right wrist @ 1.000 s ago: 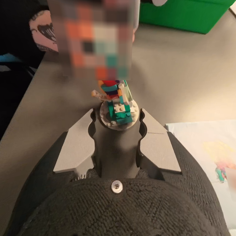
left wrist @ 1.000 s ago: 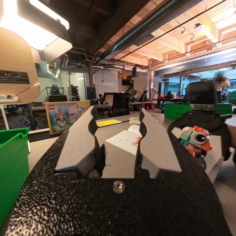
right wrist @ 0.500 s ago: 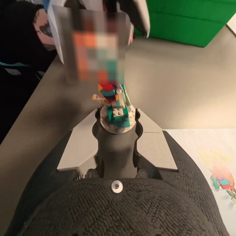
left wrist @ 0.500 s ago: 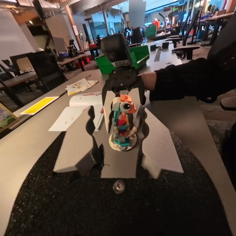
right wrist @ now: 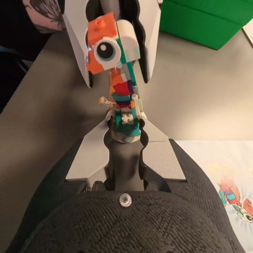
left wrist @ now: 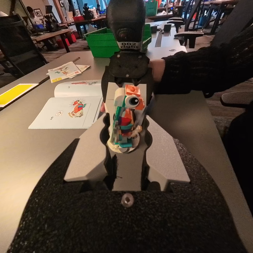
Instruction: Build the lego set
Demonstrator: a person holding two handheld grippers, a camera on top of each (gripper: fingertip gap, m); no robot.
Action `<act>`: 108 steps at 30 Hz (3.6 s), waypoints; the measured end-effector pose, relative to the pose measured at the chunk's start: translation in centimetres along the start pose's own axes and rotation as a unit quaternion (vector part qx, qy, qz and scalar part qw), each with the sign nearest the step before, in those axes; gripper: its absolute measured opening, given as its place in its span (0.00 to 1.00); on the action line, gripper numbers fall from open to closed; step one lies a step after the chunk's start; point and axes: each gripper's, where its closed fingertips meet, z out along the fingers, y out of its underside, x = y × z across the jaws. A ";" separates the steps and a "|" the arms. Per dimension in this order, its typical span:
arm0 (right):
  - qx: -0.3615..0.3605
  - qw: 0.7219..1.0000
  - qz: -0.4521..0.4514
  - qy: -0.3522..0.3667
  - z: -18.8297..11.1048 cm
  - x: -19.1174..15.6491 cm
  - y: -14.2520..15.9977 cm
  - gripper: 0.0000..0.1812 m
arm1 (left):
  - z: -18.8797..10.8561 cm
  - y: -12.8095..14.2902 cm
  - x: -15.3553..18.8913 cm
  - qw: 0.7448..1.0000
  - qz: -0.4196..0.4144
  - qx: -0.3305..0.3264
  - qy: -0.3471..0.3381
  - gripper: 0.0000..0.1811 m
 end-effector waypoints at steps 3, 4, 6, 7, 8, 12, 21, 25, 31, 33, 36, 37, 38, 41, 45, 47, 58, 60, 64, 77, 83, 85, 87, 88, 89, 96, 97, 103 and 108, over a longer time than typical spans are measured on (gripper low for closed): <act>0.001 1.000 -0.002 0.001 0.0 0.0 0.0 0.20 | 0.2 -0.1 0.1 1.000 -0.011 0.011 0.010 0.22; 0.001 1.000 -0.002 0.001 0.0 0.0 0.0 0.20 | 0.2 -0.2 0.1 1.000 -0.015 0.016 0.013 0.21; 0.001 1.000 -0.003 -0.001 0.0 -0.1 0.0 0.19 | 0.2 -0.4 0.1 0.999 -0.023 0.023 0.017 0.16; 0.002 1.000 -0.004 -0.004 0.0 -0.2 -0.1 0.19 | 0.2 -0.4 0.0 0.999 -0.026 0.024 0.015 0.13; 0.003 1.000 -0.006 -0.004 0.0 -0.2 -0.1 0.18 | 0.1 -0.4 -0.1 0.999 -0.027 0.025 0.015 0.12; 0.003 1.000 -0.010 -0.001 0.0 -0.2 -0.1 0.18 | 0.1 -0.5 -0.2 0.997 -0.072 0.027 0.029 0.11; 0.003 1.000 -0.015 0.005 0.0 -0.2 -0.1 0.17 | 0.1 -0.8 -1.8 0.971 -0.229 0.037 0.057 0.11; 0.003 1.000 -0.014 0.004 0.0 -0.2 -0.1 0.17 | 0.3 -0.8 -1.9 0.969 -0.237 0.018 0.065 0.11; 0.003 1.000 -0.014 0.004 0.0 -0.1 -0.1 0.17 | 0.1 -0.3 -2.0 0.976 -0.214 0.000 0.035 0.26; 0.004 1.000 -0.012 0.004 0.0 -0.1 -0.1 0.18 | -0.3 -0.6 -2.1 0.980 -0.198 0.013 0.014 0.31; 0.004 1.000 -0.006 0.006 0.0 0.0 -0.1 0.17 | -1.4 -2.3 -2.6 0.979 -0.192 0.073 -0.006 0.41; 0.003 1.000 -0.003 0.009 0.0 0.2 -0.1 0.17 | -1.7 -2.9 -2.8 0.978 -0.188 0.092 -0.009 0.43; 0.003 1.000 0.000 0.012 0.0 0.3 -0.1 0.17 | -2.0 -3.3 -3.0 0.977 -0.181 0.107 -0.014 0.43; 0.003 1.000 0.006 0.019 -0.1 0.5 0.0 0.17 | -2.6 -4.0 -4.4 0.977 -0.158 0.139 -0.045 0.44; 0.002 1.000 0.012 0.024 -0.1 0.7 0.0 0.17 | -3.2 -4.4 -7.2 0.974 -0.116 0.166 -0.102 0.42; 0.002 1.000 0.012 0.026 -0.1 0.8 0.0 0.17 | -3.5 -4.5 -9.1 0.969 -0.088 0.178 -0.148 0.42; 0.107 0.989 0.036 0.101 -5.3 1.7 -0.7 0.27 | -3.5 -4.1 -13.4 0.947 0.045 0.183 -0.260 0.40; 0.100 0.987 0.045 0.115 -5.9 2.2 0.0 0.27 | -3.8 -4.3 -13.2 0.949 0.045 0.188 -0.250 0.40; 0.049 0.991 0.051 0.111 -4.7 1.8 1.3 0.29 | -4.9 -3.8 -13.6 0.939 0.048 0.194 -0.282 0.41; -0.023 0.992 0.051 0.109 -1.3 2.0 1.5 0.30 | -4.9 -4.3 -13.1 0.927 0.087 0.192 -0.312 0.47; -0.029 0.984 0.057 0.165 -1.8 4.2 1.9 0.28 | -5.4 -4.2 -13.7 0.924 0.068 0.197 -0.319 0.47; -0.031 0.980 0.055 0.190 -1.9 4.9 1.9 0.27 | -5.7 -4.2 -14.0 0.923 0.060 0.200 -0.324 0.47; -0.023 0.979 0.047 0.199 -2.0 5.1 1.6 0.27 | -6.1 -4.2 -14.1 0.921 0.051 0.206 -0.326 0.47; -0.015 0.977 0.042 0.207 -2.4 5.3 1.4 0.27 | -6.2 -4.2 -14.3 0.920 0.048 0.208 -0.328 0.47; -0.004 0.975 0.038 0.221 -3.3 5.6 1.2 0.27 | -6.4 -4.1 -14.4 0.920 0.044 0.208 -0.330 0.47; 0.118 0.874 0.044 0.469 -17.0 10.5 2.7 0.17 | -7.5 -4.1 -15.1 0.911 0.036 0.214 -0.351 0.48; 0.134 0.852 0.042 0.505 -19.1 10.8 3.2 0.16 | -7.5 -4.1 -15.1 0.910 0.037 0.213 -0.353 0.48; 0.087 0.738 0.011 0.669 -26.8 12.4 8.5 0.01 | -7.6 -3.4 -15.6 0.904 0.040 0.191 -0.381 0.45; 0.099 0.732 -0.006 0.675 -26.6 12.8 8.2 0.00 | -8.5 -3.3 -16.1 0.893 0.050 0.180 -0.410 0.42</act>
